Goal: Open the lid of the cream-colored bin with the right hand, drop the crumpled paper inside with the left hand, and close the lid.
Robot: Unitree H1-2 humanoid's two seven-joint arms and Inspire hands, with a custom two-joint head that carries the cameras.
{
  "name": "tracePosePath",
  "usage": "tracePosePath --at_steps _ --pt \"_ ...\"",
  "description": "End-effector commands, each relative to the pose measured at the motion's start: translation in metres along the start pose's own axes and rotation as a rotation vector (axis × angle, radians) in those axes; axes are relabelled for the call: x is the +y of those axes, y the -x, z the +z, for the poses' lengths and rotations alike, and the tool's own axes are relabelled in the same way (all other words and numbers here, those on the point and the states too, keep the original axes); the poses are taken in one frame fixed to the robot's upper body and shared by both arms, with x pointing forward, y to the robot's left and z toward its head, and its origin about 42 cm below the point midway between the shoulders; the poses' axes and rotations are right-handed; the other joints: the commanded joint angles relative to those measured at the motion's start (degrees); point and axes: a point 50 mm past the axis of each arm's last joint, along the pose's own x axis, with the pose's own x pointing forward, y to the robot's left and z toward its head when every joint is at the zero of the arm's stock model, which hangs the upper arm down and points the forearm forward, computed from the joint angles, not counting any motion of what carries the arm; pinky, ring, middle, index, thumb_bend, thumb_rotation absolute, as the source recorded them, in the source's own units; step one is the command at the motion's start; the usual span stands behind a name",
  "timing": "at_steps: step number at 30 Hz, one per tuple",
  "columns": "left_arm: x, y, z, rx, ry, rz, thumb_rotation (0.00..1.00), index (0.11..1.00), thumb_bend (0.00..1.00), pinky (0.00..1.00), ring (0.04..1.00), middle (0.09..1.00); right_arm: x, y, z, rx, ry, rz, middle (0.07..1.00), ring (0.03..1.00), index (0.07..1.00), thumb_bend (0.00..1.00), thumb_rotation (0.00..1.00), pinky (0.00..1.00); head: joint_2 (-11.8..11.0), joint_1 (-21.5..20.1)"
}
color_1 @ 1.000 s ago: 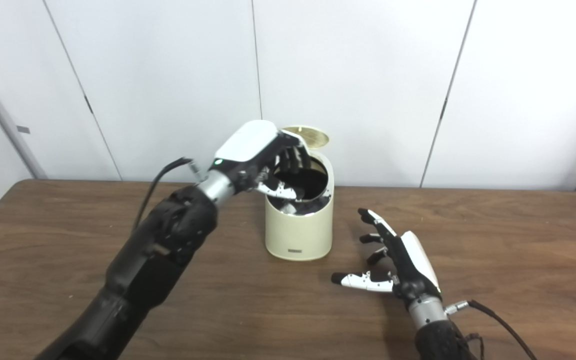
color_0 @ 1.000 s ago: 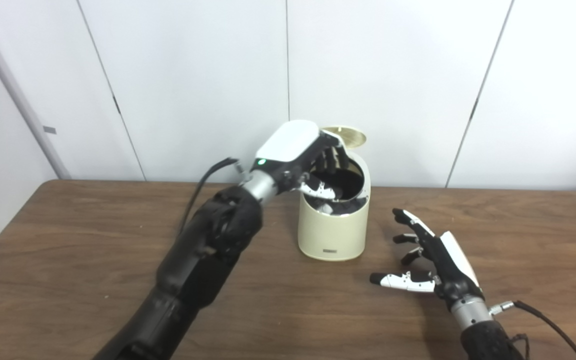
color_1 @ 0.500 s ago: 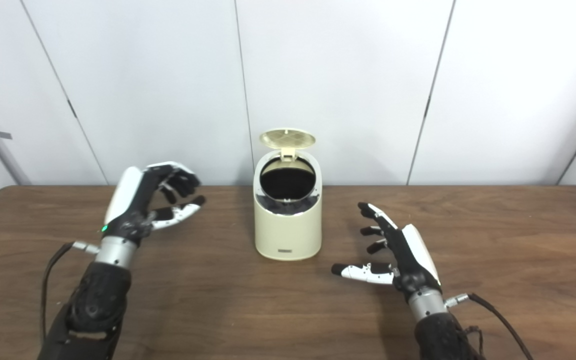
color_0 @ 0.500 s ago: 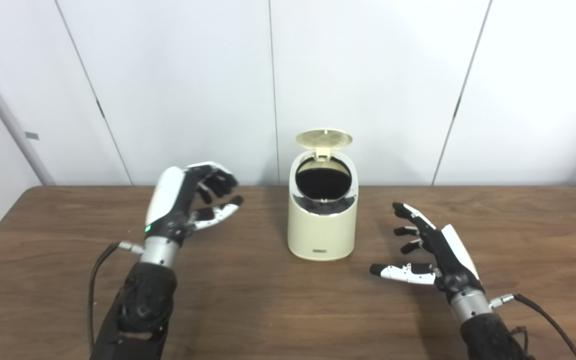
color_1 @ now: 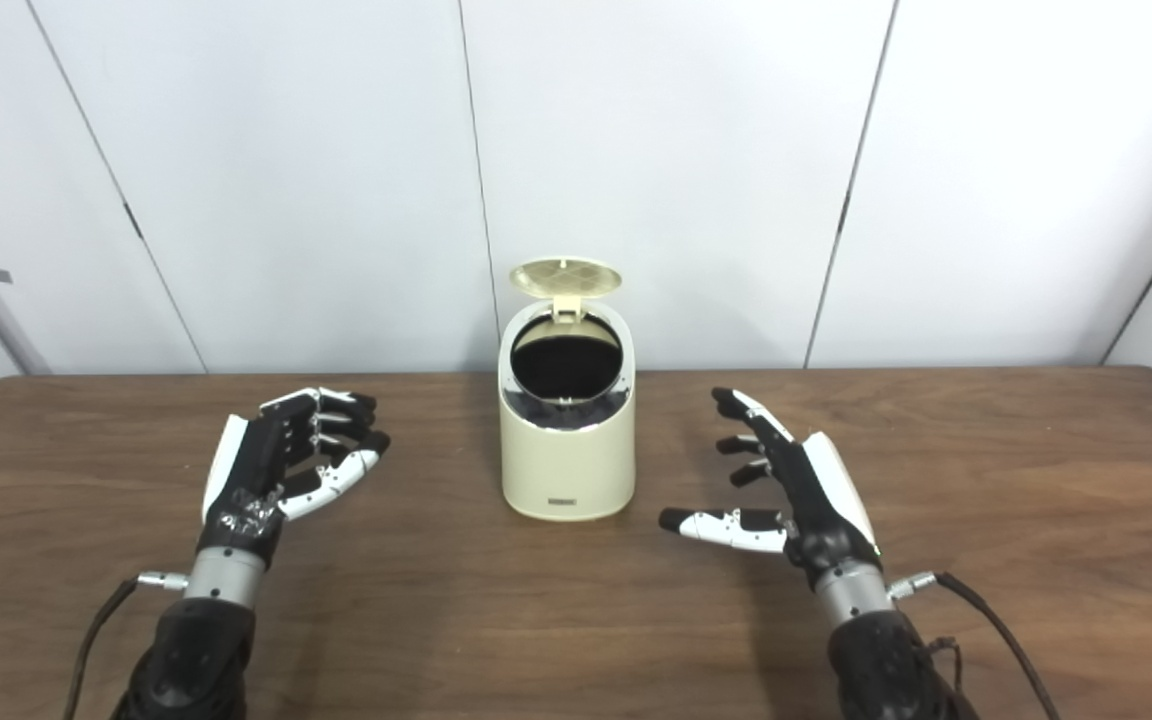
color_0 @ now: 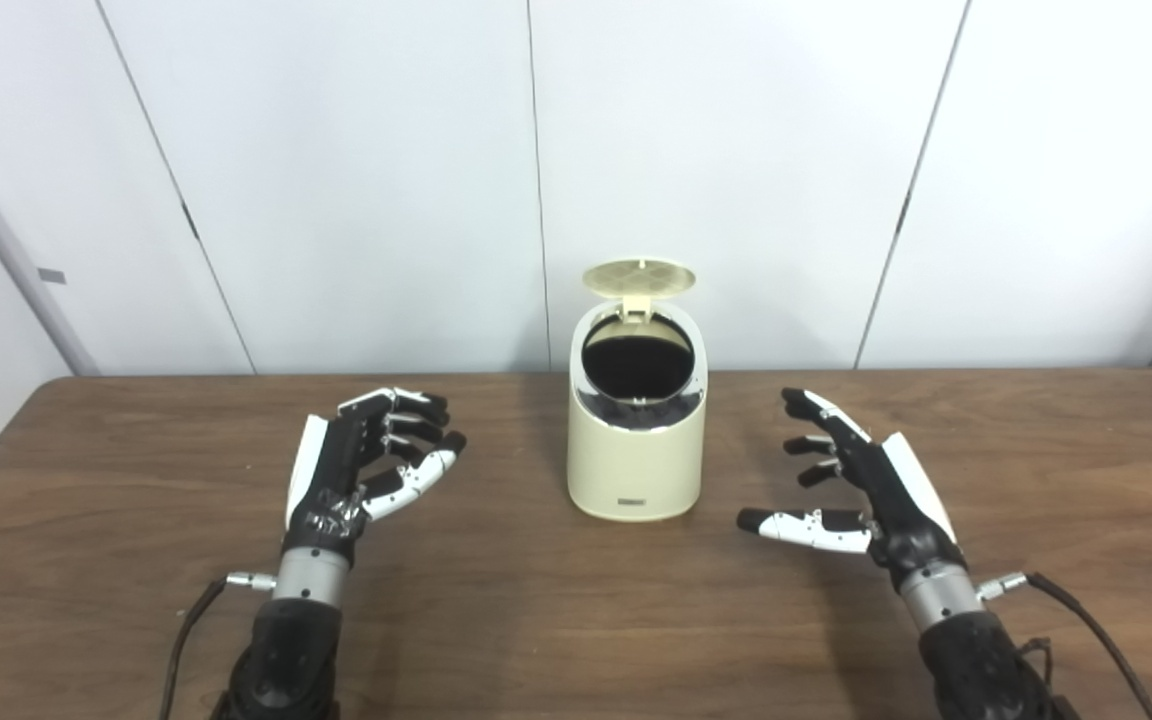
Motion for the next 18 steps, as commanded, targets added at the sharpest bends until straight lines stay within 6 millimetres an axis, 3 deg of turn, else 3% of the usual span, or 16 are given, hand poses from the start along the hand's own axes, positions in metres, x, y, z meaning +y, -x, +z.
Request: tracePosePath --at_steps 1,8,11,18 --pt "-0.001 -0.006 0.009 -0.061 0.015 0.000 0.07 0.498 0.51 0.47 0.588 0.684 -0.019 -0.023 0.028 -0.133 0.033 -0.018 0.879 0.771 0.876 0.73 0.32 0.62 -0.76 -0.77" --pt "-0.006 0.003 -0.003 -0.039 0.008 -0.010 0.06 0.498 0.51 0.46 0.589 0.682 -0.035 -0.046 0.052 -0.183 0.091 -0.004 0.881 0.805 0.881 0.77 0.30 0.69 -3.36 -1.65" --pt "-0.008 0.006 -0.008 -0.026 -0.004 -0.016 0.06 0.498 0.51 0.48 0.595 0.684 -0.044 -0.058 0.063 -0.214 0.157 -0.009 0.875 0.795 0.896 0.80 0.34 0.67 -4.29 -1.83" --pt "-0.011 0.008 -0.013 -0.015 -0.009 -0.025 0.05 0.497 0.51 0.50 0.601 0.687 -0.060 -0.077 0.087 -0.253 0.215 -0.001 0.876 0.812 0.896 0.82 0.37 0.68 -4.91 -1.88"
